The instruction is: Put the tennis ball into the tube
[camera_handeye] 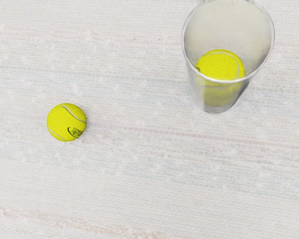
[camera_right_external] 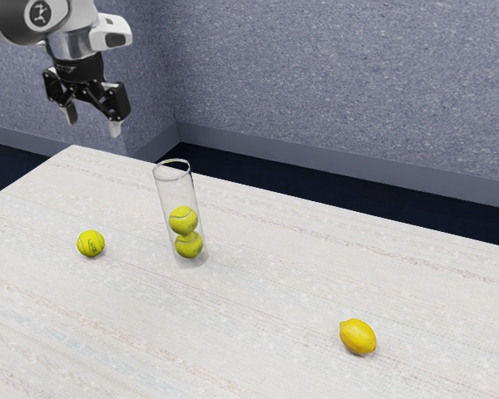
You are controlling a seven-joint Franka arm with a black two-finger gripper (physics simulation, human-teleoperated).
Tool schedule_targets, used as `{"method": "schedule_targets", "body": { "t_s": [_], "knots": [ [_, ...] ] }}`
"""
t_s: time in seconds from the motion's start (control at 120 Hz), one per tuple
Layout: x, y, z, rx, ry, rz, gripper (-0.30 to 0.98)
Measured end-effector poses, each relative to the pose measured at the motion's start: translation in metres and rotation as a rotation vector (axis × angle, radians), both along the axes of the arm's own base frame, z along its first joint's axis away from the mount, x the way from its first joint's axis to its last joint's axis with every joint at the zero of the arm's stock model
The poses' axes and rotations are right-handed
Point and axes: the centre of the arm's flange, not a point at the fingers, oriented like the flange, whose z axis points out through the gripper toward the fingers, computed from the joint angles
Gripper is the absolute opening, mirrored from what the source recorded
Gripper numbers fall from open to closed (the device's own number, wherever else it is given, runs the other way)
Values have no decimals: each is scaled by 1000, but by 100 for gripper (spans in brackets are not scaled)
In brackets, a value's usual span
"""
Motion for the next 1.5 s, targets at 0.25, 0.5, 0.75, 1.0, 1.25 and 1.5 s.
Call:
{"method": "schedule_targets", "body": {
  "t_s": [0.25,0.5,0.75,1.0,1.25,1.5],
  "knots": [
    [-3,62,-31,-9,16,149,69],
    [-15,113,-167,-102,146,289,69],
    [-35,184,-289,-209,204,481,69],
    [-4,173,-300,-179,139,356,69],
    [18,201,-323,-166,140,305,69],
    [44,216,-352,-175,155,229,69]
  ]
}}
